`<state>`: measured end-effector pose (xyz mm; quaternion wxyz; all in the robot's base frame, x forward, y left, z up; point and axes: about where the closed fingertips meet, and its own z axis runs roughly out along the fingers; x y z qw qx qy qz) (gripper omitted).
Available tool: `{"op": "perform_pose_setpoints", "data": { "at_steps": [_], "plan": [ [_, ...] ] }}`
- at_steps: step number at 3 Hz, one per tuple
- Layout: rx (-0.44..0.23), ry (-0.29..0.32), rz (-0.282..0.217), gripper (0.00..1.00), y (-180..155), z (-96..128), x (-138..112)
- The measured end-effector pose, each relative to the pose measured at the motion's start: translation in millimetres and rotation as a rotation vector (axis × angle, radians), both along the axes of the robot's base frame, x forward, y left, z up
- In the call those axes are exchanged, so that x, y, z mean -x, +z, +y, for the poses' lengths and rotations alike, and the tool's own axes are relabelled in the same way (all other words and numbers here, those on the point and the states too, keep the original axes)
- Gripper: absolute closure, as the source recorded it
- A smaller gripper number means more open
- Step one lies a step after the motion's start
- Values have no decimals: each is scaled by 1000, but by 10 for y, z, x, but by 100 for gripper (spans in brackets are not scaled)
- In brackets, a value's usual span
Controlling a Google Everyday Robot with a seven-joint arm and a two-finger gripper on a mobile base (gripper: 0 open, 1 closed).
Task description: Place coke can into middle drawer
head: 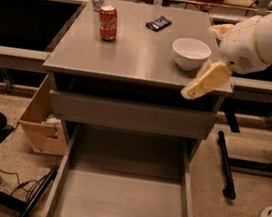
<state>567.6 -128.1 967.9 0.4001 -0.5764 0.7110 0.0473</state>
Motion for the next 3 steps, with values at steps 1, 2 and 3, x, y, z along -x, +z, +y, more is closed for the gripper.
{"op": "perform_pose_setpoints", "data": {
  "at_steps": [1,2,3],
  "plan": [
    [-84,26,-92,0,-111,376,-231],
    [-111,-2,-166,0,57,428,-380],
    [-110,-3,-165,0,57,423,-377]
  ]
}}
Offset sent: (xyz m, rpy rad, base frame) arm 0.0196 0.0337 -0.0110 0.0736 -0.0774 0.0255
